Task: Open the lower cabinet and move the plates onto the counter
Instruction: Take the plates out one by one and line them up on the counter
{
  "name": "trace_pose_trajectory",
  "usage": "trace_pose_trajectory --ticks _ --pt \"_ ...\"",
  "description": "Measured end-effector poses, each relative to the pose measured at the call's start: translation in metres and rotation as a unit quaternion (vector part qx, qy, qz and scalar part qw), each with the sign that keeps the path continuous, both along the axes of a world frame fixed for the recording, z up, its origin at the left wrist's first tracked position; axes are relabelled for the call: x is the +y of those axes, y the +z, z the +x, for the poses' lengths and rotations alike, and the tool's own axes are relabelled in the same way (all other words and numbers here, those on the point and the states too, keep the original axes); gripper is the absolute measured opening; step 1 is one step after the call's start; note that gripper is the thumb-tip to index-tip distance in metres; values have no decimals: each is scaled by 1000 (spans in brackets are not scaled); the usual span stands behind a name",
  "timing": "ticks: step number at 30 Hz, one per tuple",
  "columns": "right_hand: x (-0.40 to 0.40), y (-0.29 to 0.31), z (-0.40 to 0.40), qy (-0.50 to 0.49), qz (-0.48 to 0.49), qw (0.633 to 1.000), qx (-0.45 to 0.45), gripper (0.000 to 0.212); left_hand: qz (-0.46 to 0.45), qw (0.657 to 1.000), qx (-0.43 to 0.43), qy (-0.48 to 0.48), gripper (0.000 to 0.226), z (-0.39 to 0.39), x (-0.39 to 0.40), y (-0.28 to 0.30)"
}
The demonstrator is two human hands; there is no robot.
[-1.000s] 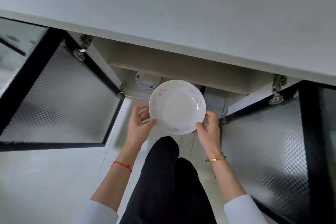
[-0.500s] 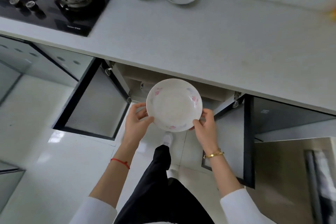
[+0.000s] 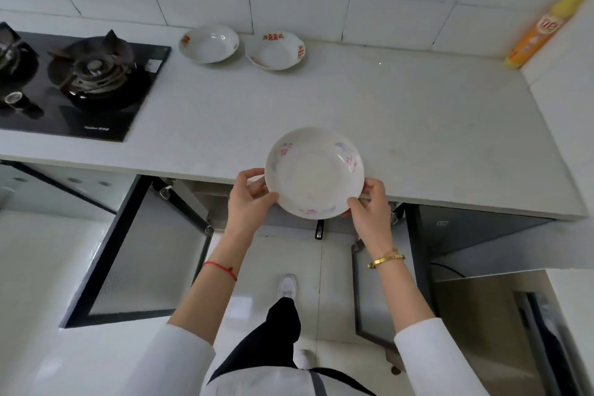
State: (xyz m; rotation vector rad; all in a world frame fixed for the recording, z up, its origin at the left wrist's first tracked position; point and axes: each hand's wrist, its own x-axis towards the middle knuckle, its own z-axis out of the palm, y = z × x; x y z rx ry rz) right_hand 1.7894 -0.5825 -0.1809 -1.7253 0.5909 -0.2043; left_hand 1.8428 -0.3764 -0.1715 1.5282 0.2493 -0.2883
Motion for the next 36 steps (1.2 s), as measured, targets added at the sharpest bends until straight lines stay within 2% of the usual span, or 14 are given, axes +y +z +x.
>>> trace_pose_trajectory --ticks 15,22,36 --pt "-50 22 125 -58 -23 998 -15 35 -10 997 -8 -73 43 154 -59 13" --pt "-92 17 194 -44 -24 999 -8 32 -6 998 9 -64 43 219 -99 7" --pt "-186 -3 381 8 -34 999 33 33 0 999 52 10 47 376 -193 -18"
